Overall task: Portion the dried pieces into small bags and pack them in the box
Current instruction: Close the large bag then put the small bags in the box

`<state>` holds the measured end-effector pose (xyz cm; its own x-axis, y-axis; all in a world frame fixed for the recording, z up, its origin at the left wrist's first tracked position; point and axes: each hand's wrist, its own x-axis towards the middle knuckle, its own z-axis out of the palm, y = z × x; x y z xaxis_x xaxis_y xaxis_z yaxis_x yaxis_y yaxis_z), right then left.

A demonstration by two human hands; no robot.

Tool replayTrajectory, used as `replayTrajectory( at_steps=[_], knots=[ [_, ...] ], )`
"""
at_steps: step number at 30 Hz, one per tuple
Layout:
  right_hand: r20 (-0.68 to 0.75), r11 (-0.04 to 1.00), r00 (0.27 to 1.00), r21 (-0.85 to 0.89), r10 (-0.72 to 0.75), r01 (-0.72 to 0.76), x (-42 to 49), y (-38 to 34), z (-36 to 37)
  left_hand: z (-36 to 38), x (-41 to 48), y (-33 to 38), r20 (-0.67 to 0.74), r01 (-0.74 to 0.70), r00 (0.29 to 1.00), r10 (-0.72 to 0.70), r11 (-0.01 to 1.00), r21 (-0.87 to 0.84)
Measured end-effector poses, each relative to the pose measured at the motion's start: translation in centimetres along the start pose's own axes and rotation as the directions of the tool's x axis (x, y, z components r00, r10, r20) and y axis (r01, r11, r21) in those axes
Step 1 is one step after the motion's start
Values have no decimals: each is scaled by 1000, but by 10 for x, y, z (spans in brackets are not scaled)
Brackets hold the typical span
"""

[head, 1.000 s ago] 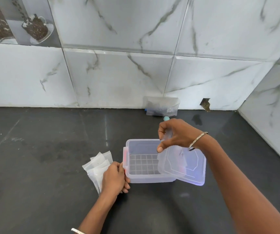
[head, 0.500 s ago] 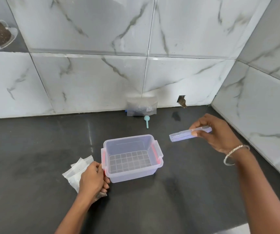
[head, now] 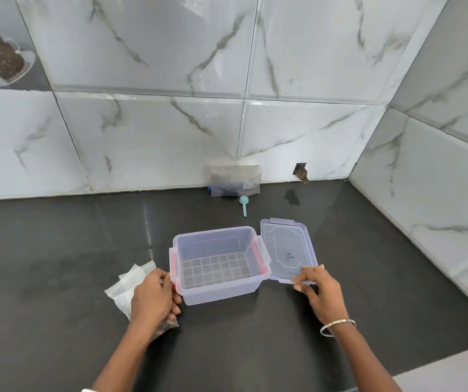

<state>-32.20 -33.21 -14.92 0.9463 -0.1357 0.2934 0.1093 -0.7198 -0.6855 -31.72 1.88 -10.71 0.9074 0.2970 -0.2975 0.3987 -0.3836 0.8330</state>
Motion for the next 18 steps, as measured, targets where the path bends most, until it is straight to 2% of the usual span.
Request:
replayTrajectory(
  at_steps=[5, 8, 11, 14, 18],
  knots=[
    [-9, 998, 999, -57, 33, -34, -1, 9, 6, -4, -2, -2, -42, -16, 999, 15, 999, -29],
    [13, 990, 994, -93, 110, -108, 4, -6, 1, -10, -5, -6, -88, -49, 995, 44, 997, -52],
    [-42, 991, 993, -78, 108, -111, 11, -35, -4, -20, -7, -11, -155, -64, 987, 49, 994, -93],
    [-131, 1000, 991, -14, 25, -27, 19, -79, 0, -39, -8, -21, -266, -75, 963, 36, 988, -136],
    [-141, 978, 973, 75, -184, 196, 30, -144, 22, -66, -10, -39, -426, -53, 904, -15, 988, -148]
  ],
)
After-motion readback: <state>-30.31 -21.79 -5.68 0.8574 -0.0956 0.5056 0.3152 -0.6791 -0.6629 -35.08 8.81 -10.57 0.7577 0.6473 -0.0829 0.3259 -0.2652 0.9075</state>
